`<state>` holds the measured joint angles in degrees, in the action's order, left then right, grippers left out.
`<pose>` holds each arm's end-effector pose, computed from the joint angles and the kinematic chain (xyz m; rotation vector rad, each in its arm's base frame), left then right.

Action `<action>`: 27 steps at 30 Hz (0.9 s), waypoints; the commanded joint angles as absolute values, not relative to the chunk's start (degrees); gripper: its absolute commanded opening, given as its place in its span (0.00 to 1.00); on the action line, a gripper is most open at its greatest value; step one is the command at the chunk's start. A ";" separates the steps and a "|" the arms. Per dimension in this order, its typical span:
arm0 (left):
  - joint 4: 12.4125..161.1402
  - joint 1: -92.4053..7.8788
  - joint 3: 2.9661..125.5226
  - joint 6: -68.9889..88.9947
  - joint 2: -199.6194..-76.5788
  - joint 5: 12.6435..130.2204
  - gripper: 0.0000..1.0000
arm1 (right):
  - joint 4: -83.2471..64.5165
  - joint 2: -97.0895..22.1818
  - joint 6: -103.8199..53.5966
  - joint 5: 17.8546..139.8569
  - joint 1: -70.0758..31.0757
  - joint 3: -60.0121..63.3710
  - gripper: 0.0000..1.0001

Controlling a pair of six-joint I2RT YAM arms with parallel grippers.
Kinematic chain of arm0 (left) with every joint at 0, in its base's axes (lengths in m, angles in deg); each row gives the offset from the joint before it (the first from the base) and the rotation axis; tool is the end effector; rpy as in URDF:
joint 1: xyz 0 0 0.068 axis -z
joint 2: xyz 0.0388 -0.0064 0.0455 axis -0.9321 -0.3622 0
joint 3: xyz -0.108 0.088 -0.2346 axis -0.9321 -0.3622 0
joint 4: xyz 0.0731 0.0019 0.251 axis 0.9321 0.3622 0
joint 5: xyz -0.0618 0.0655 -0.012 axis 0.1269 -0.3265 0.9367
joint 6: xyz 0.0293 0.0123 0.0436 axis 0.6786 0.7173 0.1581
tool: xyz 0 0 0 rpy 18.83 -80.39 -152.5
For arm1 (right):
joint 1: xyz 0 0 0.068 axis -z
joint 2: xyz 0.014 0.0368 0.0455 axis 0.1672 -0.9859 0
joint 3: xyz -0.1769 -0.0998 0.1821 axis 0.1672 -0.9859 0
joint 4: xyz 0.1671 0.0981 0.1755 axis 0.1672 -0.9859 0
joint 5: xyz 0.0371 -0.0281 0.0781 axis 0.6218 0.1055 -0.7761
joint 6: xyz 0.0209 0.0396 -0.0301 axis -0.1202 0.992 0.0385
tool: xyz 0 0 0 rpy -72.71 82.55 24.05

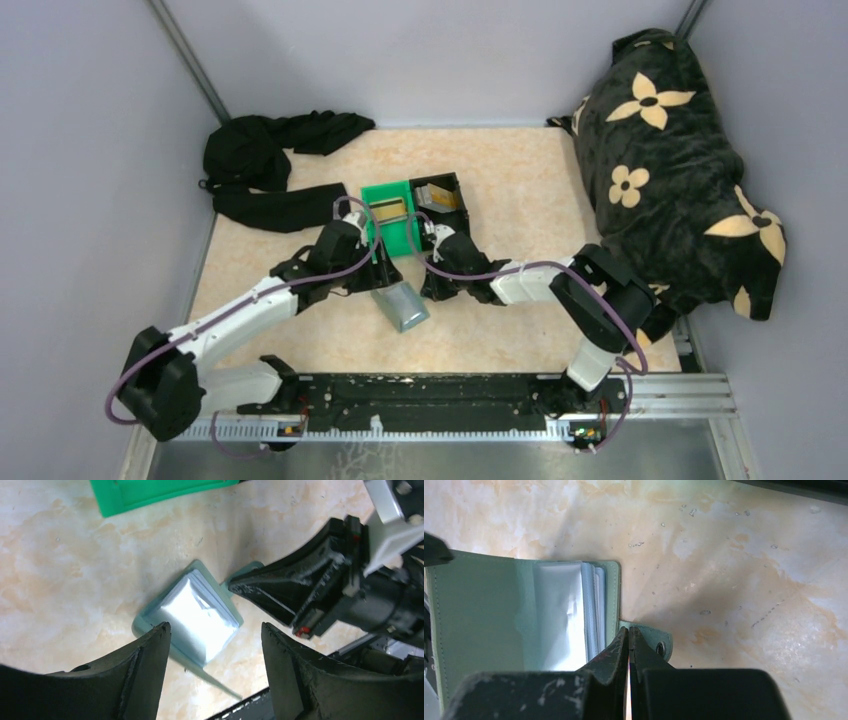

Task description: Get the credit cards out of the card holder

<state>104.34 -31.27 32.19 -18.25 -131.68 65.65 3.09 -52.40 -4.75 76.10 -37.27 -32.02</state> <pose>0.1951 -0.1516 0.2176 -0.0278 2.4575 -0.6878 0.2144 0.2385 0.1395 -0.5169 2.3985 0.8317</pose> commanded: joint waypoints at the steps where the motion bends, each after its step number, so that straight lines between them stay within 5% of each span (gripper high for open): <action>1: 110.67 -31.15 30.09 -17.73 -125.62 67.13 0.73 | 5.12 -54.60 -4.58 75.48 -37.35 -32.52 0.00; 16: 108.12 -31.15 13.64 -24.48 -120.00 69.75 0.70 | 6.80 -56.12 -1.91 74.00 -36.46 -32.50 0.00; 27: 92.99 -31.14 21.81 -21.91 -139.46 67.68 0.68 | 5.70 -48.66 0.01 77.14 -33.01 -38.45 0.00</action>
